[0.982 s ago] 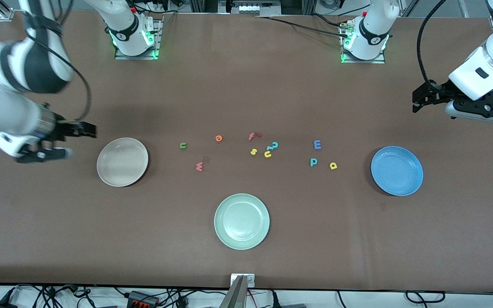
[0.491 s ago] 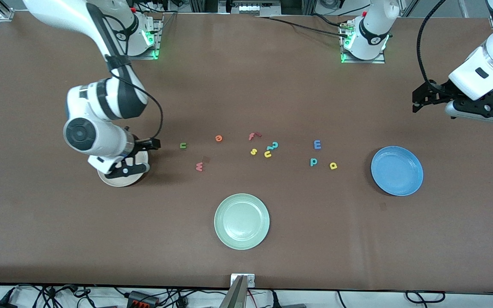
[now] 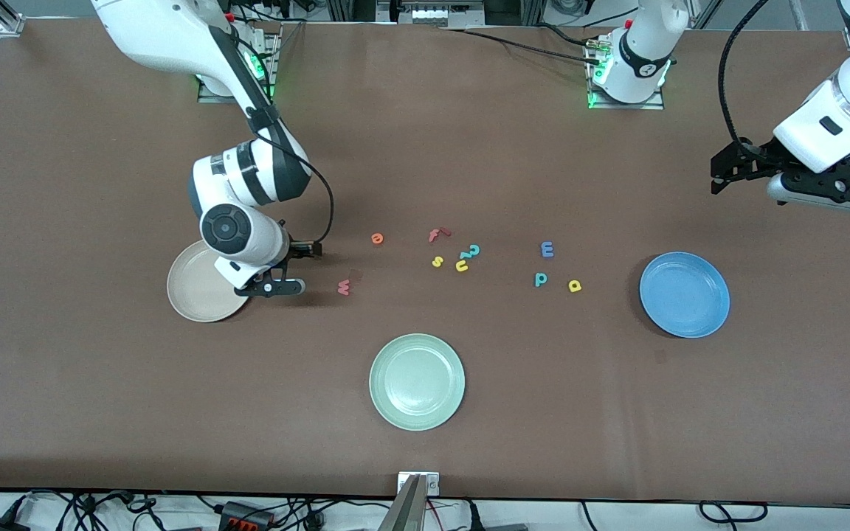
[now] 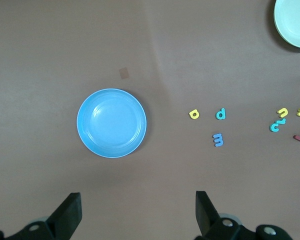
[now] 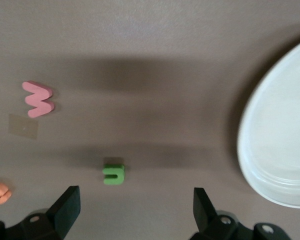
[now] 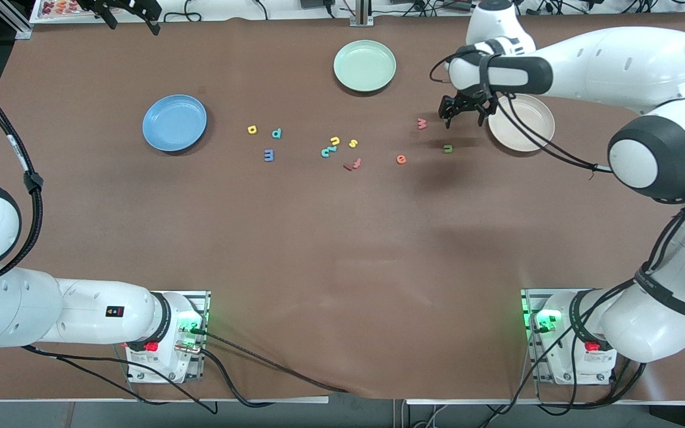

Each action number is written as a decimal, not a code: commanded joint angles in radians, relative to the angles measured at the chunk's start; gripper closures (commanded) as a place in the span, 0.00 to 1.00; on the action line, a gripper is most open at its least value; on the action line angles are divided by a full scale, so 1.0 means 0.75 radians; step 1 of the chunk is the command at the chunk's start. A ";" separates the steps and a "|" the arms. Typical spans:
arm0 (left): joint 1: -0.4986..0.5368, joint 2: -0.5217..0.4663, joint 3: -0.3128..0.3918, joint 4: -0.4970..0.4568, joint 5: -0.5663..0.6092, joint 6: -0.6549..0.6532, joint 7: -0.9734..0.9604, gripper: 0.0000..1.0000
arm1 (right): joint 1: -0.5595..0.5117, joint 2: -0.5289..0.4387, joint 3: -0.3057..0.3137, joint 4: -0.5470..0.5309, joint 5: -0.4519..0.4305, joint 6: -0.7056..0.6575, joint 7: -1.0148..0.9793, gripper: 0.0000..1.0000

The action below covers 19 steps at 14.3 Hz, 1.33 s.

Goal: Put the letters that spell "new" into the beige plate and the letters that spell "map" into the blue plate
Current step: 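Reach the right gripper down to the green u beside the beige plate, then close the right gripper on the green u and lift it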

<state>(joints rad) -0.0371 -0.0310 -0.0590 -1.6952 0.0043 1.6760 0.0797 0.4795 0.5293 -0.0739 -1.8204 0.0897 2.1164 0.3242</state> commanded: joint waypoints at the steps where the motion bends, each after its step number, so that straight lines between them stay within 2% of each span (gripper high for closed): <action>1: -0.002 -0.008 -0.007 0.017 0.017 -0.026 -0.018 0.00 | 0.054 0.051 -0.012 -0.005 0.022 0.049 0.071 0.04; 5: -0.004 -0.008 -0.009 0.017 0.017 -0.026 -0.016 0.00 | 0.117 0.106 -0.012 -0.007 0.022 0.117 0.146 0.12; 10: -0.002 -0.008 -0.009 0.017 0.017 -0.026 -0.016 0.00 | 0.109 0.129 -0.012 -0.005 0.020 0.142 0.142 0.19; 15: -0.004 -0.008 -0.009 0.017 0.017 -0.026 -0.016 0.00 | 0.109 0.129 -0.012 -0.011 0.020 0.125 0.136 0.31; 19: -0.004 -0.008 -0.009 0.019 0.017 -0.026 -0.018 0.00 | 0.109 0.123 -0.012 -0.019 0.020 0.095 0.132 0.32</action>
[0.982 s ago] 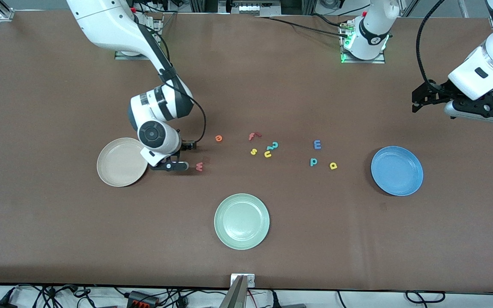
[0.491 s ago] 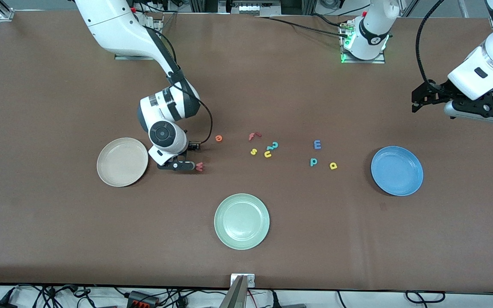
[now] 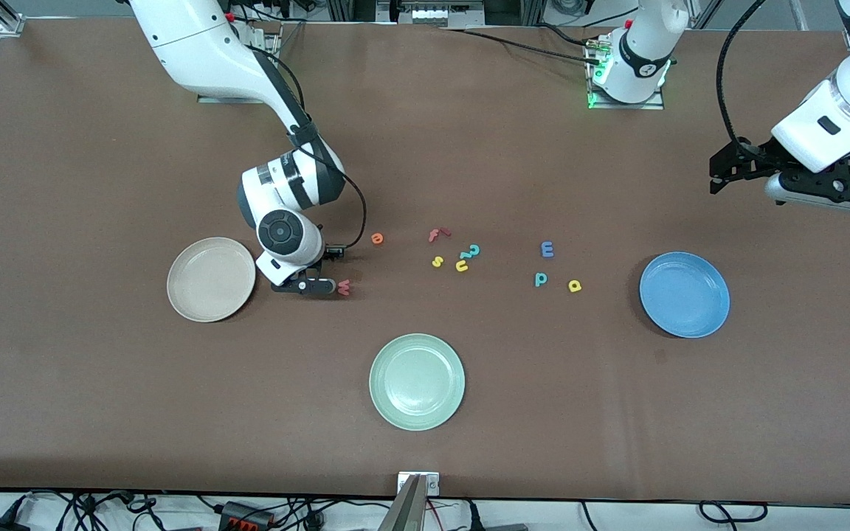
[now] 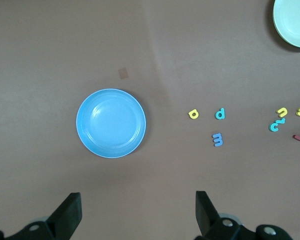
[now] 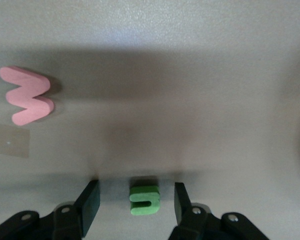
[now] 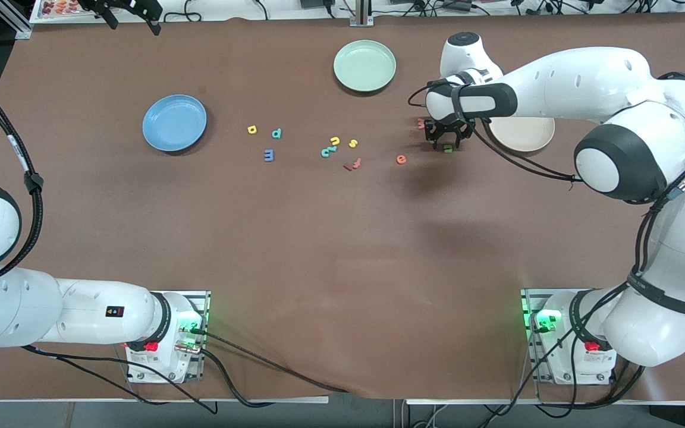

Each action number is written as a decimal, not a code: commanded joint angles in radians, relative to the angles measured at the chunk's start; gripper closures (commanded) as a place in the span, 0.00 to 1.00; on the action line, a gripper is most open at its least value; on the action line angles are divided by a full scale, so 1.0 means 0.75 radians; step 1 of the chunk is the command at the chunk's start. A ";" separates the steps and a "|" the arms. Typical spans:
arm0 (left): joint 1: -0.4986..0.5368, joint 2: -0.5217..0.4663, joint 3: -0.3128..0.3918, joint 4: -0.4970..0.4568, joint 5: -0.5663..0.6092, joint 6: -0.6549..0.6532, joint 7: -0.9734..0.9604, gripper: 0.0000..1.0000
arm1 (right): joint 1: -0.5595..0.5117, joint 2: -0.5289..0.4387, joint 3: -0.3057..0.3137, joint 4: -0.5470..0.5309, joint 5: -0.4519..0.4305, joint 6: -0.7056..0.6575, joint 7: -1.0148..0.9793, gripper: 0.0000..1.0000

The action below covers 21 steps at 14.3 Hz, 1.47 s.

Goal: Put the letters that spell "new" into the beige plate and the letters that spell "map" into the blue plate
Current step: 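Close the right gripper on the green u and lift it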

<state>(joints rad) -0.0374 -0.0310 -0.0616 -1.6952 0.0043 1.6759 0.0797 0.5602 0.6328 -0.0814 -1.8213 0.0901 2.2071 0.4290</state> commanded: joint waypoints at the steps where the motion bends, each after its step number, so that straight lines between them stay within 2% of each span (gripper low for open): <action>1: -0.003 -0.008 -0.006 0.019 0.017 -0.026 -0.016 0.00 | 0.002 -0.017 -0.002 -0.018 0.019 -0.032 -0.009 0.32; 10: -0.003 -0.008 -0.006 0.017 0.017 -0.026 -0.016 0.00 | 0.000 -0.026 -0.002 -0.022 0.019 -0.067 -0.014 0.41; 18: -0.003 -0.008 -0.006 0.017 0.017 -0.034 -0.016 0.00 | -0.002 -0.026 -0.002 -0.022 0.019 -0.067 -0.020 0.78; 21: -0.003 -0.010 -0.006 0.017 0.017 -0.034 -0.016 0.00 | -0.006 -0.060 -0.006 -0.008 0.019 -0.067 -0.022 0.80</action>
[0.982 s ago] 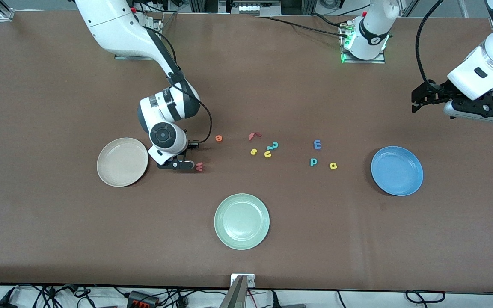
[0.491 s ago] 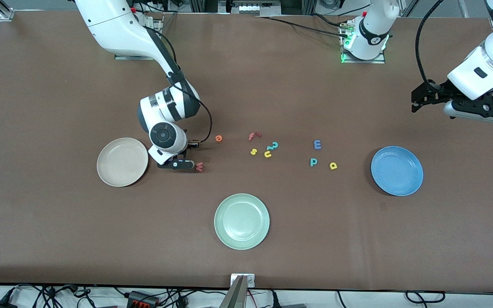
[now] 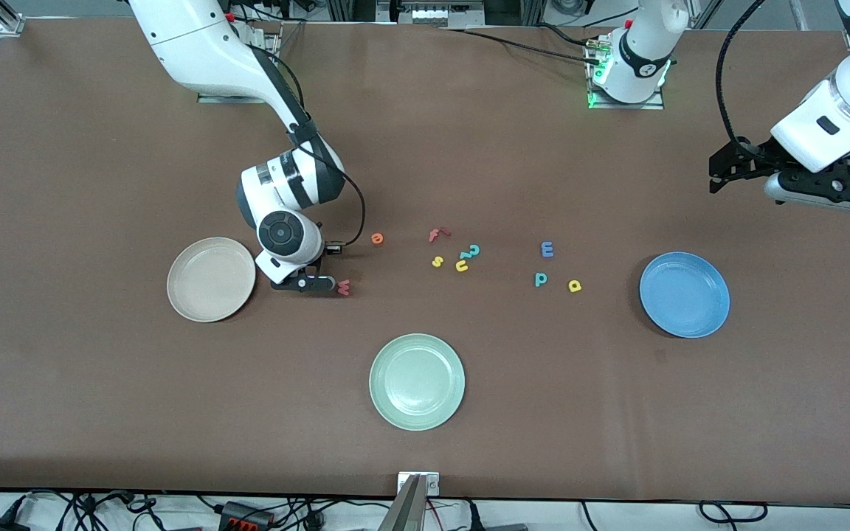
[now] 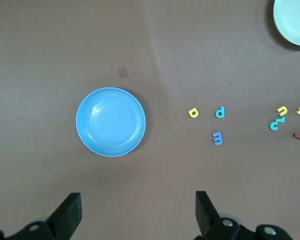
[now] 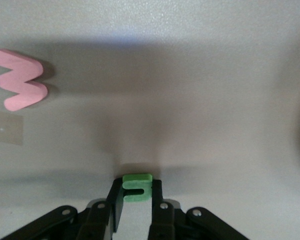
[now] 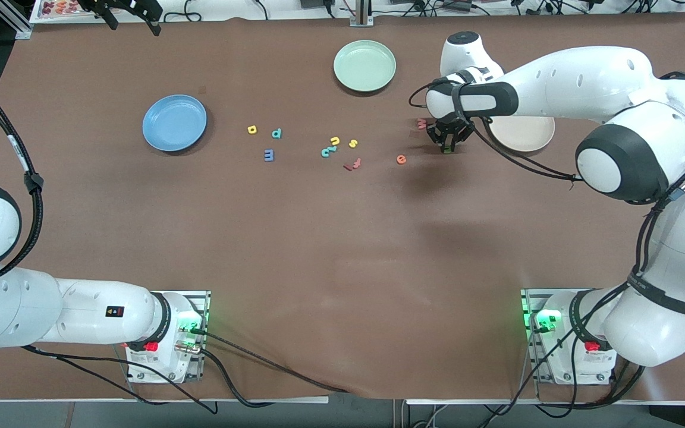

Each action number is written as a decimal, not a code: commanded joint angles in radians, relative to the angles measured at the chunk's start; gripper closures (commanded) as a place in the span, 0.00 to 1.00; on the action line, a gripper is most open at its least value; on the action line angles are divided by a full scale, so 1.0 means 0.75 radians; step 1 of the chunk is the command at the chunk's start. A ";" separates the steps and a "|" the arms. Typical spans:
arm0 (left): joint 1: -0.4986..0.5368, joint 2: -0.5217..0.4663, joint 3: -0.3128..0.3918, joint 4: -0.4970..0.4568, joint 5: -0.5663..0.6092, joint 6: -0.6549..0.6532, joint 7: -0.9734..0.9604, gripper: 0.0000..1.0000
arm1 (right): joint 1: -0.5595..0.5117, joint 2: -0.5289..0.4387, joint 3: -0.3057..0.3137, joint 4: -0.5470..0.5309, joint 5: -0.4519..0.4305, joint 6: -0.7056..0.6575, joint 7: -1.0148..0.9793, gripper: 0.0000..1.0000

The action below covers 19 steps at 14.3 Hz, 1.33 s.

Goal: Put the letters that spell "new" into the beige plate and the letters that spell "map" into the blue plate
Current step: 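Drop the green u into the beige plate while the left gripper reaches out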

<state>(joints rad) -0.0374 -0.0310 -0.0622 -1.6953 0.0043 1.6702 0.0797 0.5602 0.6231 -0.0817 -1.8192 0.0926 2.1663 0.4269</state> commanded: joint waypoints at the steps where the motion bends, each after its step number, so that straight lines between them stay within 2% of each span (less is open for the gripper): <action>1: -0.003 -0.010 -0.005 0.017 0.017 -0.026 -0.016 0.00 | -0.015 -0.076 -0.014 -0.008 0.016 -0.013 -0.023 0.80; 5: -0.003 -0.010 -0.005 0.019 0.017 -0.026 -0.016 0.00 | -0.167 -0.146 -0.018 0.012 0.007 -0.013 -0.110 0.80; 9: -0.003 -0.008 -0.007 0.019 0.017 -0.026 -0.016 0.00 | -0.366 -0.136 -0.020 0.018 -0.009 -0.011 -0.317 0.80; 17: -0.003 -0.008 -0.007 0.019 0.017 -0.026 -0.018 0.00 | -0.434 -0.052 -0.032 0.010 -0.099 -0.004 -0.369 0.80; 18: -0.003 -0.010 -0.005 0.019 0.017 -0.028 -0.018 0.00 | -0.434 -0.054 -0.032 0.010 -0.099 -0.011 -0.369 0.75; 19: -0.003 -0.008 -0.007 0.017 0.017 -0.028 -0.018 0.00 | -0.436 -0.058 -0.032 0.012 -0.097 -0.011 -0.348 0.27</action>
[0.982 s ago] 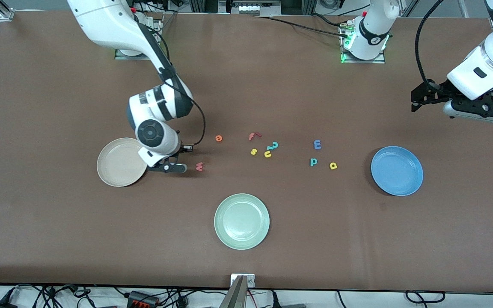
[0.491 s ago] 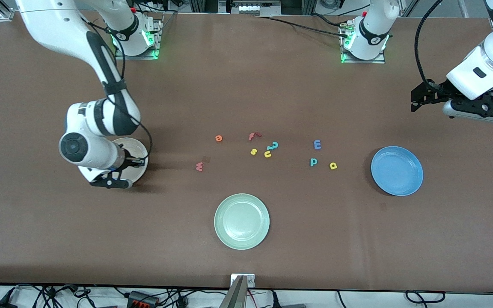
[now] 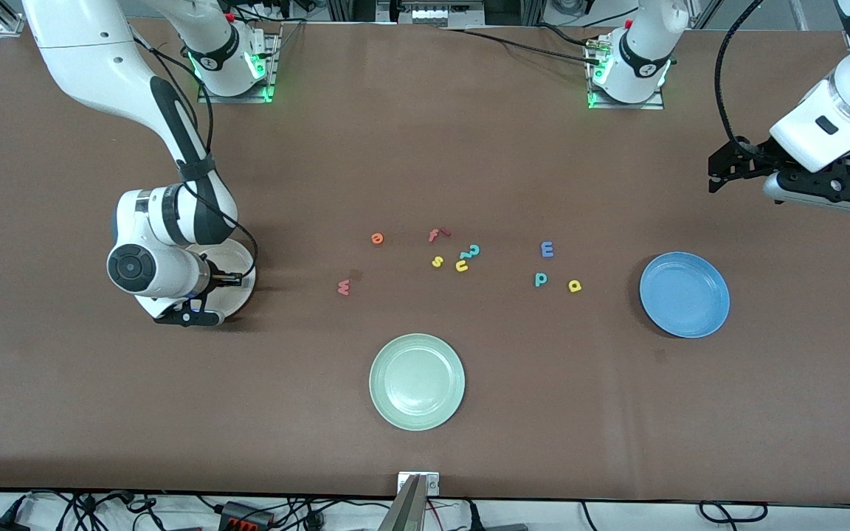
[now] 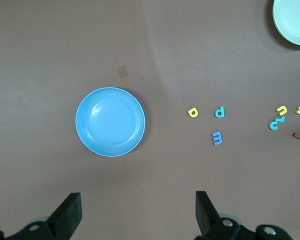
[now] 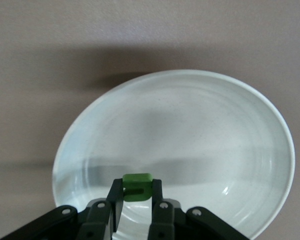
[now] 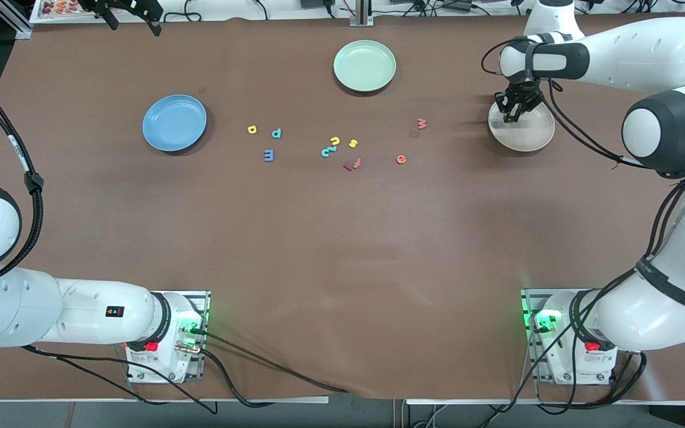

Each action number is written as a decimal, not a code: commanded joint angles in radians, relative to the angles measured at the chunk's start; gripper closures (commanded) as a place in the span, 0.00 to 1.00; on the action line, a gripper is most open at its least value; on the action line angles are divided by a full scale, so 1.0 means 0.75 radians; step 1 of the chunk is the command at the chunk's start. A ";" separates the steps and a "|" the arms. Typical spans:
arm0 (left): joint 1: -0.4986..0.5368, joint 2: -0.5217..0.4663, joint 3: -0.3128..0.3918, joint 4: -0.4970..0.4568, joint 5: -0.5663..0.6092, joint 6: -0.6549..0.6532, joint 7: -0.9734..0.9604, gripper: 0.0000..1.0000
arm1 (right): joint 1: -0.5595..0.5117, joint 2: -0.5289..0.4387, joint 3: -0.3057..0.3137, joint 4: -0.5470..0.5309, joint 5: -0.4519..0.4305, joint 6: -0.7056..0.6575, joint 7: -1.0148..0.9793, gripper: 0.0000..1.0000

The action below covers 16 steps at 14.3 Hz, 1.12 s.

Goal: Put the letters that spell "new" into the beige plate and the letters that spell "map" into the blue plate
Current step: 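Drop the green u into the beige plate while the left gripper reaches out, then grasp the orange e with the right gripper while the left grasps the blue d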

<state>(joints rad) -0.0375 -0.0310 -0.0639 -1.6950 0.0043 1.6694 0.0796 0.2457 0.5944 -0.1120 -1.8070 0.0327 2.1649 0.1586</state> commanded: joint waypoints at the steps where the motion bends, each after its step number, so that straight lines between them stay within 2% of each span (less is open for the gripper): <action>1: -0.003 -0.010 -0.005 0.018 0.017 -0.027 -0.018 0.00 | -0.017 -0.028 0.008 0.002 -0.015 -0.009 0.003 0.00; 4: -0.007 0.015 -0.025 0.014 0.017 -0.041 -0.020 0.00 | 0.004 -0.105 0.002 0.006 -0.011 -0.049 0.009 0.00; 6: -0.011 0.092 -0.072 0.016 0.013 -0.103 -0.016 0.00 | 0.002 -0.122 0.006 0.041 0.001 -0.070 0.012 0.00; 8: -0.026 0.198 -0.117 0.016 0.011 -0.091 -0.020 0.00 | 0.024 -0.140 0.010 0.043 0.001 -0.078 0.016 0.00; 11: -0.042 0.333 -0.152 0.012 0.000 0.026 -0.039 0.00 | 0.075 -0.165 0.039 0.041 0.005 -0.134 0.101 0.00; 16: -0.181 0.558 -0.152 -0.008 0.019 0.291 -0.361 0.00 | 0.320 -0.132 0.045 0.041 0.007 -0.081 0.379 0.00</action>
<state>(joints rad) -0.1311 0.3319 -0.1792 -1.7114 0.0043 1.8299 -0.1130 0.4351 0.4884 -0.0739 -1.7717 0.0354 2.0904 0.3772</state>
